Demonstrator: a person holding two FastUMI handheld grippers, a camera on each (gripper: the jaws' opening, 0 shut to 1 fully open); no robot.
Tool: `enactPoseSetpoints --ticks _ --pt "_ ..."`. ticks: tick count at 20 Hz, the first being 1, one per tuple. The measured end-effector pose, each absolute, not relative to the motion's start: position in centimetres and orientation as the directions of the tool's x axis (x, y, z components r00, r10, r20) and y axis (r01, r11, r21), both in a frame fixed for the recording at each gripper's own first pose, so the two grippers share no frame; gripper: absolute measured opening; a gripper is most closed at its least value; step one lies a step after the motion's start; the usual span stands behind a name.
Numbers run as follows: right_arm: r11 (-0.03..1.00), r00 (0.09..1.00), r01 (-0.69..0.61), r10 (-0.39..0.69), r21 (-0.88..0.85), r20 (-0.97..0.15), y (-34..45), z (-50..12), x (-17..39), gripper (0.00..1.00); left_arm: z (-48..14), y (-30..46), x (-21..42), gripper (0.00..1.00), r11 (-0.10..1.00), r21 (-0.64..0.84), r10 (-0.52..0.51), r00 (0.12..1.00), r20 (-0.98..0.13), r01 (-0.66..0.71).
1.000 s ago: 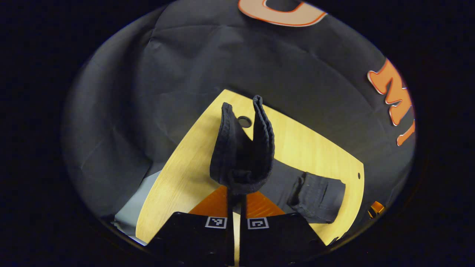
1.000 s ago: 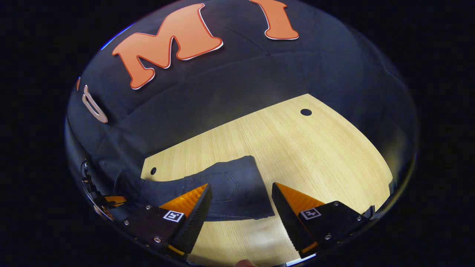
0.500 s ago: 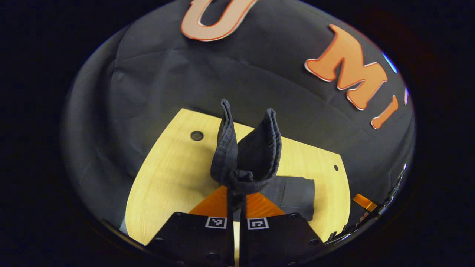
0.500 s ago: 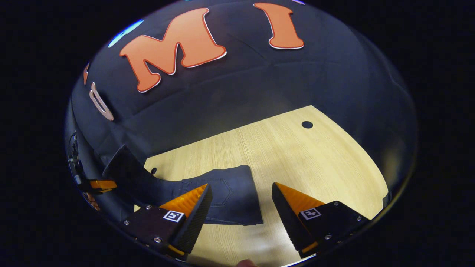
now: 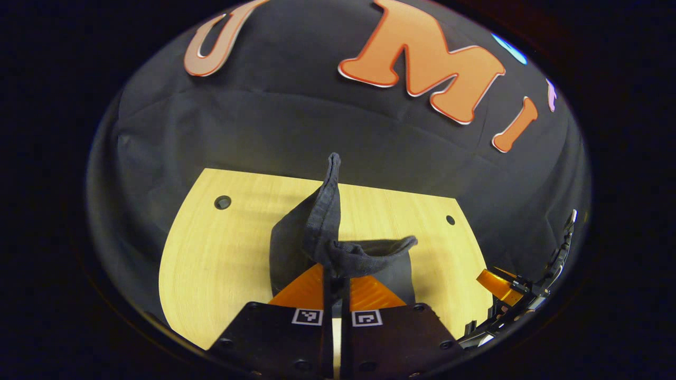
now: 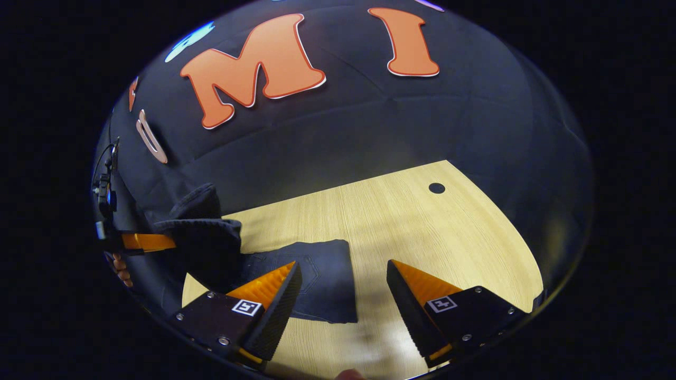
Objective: Grasp the waist and the cuffs of the jeans and fold them to make the two legs overlap; first hold the waist and fold one-third of the jeans toward the cuffs, then hold the cuffs and fold the remaining one-third in the same direction to finish folding.
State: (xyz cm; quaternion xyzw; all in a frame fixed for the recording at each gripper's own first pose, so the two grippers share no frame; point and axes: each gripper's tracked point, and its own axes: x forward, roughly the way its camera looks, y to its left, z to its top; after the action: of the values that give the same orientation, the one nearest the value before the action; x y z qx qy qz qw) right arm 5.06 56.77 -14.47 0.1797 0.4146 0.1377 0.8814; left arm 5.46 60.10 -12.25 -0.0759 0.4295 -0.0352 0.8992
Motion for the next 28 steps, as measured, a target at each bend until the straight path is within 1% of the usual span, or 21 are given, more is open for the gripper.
enactPoseSetpoints --ticks 3,8,13,17,21,23,24,26,27,28 --pt "0.896 0.621 -0.094 0.394 0.435 -0.677 55.5 -14.9 5.2 0.98 -12.8 57.7 6.4 0.06 0.99 -0.14 -0.122 0.618 -0.776 0.019" --pt "0.892 0.621 -0.082 0.395 0.445 -0.677 53.2 -15.8 5.4 0.98 -14.3 54.5 7.9 0.06 0.993 -0.118 -0.1 0.601 -0.793 0.01" --pt "0.89 0.605 -0.076 0.399 0.449 -0.689 51.5 -17.3 5.8 0.98 -17.6 50.2 7.7 0.06 0.996 -0.091 -0.083 0.554 -0.828 0.013" --pt "0.886 0.592 -0.085 0.413 0.456 -0.692 50.7 -18.0 5.7 0.98 -21.8 47.2 7.0 0.06 0.998 -0.052 -0.059 0.498 -0.865 0.028" --pt "0.886 0.586 -0.088 0.416 0.456 -0.695 49.9 -18.6 5.6 0.98 -25.3 45.4 4.6 0.06 0.998 0.021 -0.011 0.438 -0.899 0.067" --pt "0.883 0.585 -0.084 0.419 0.461 -0.695 49.8 -18.7 5.6 0.98 -27.1 44.6 2.8 0.09 0.992 0.049 -0.001 0.389 -0.921 0.117" --pt "0.881 0.586 -0.086 0.423 0.465 -0.692 49.9 -18.5 5.7 0.98 -27.4 44.4 2.0 0.13 0.988 0.063 0.005 0.379 -0.925 0.14" --pt "0.878 0.591 -0.091 0.428 0.47 -0.684 50.1 -18.3 5.8 0.98 -28.0 44.1 1.7 0.19 0.983 0.061 -0.011 0.39 -0.921 0.172" --pt "0.879 0.594 -0.095 0.426 0.467 -0.682 50.3 -18.2 5.7 0.98 -27.6 44.1 1.5 0.27 0.983 0.061 -0.016 0.405 -0.914 0.176" --pt "0.878 0.599 -0.104 0.43 0.467 -0.675 50.6 -17.9 5.9 0.98 -27.2 44.1 1.7 0.28 0.983 0.058 -0.022 0.425 -0.905 0.174"
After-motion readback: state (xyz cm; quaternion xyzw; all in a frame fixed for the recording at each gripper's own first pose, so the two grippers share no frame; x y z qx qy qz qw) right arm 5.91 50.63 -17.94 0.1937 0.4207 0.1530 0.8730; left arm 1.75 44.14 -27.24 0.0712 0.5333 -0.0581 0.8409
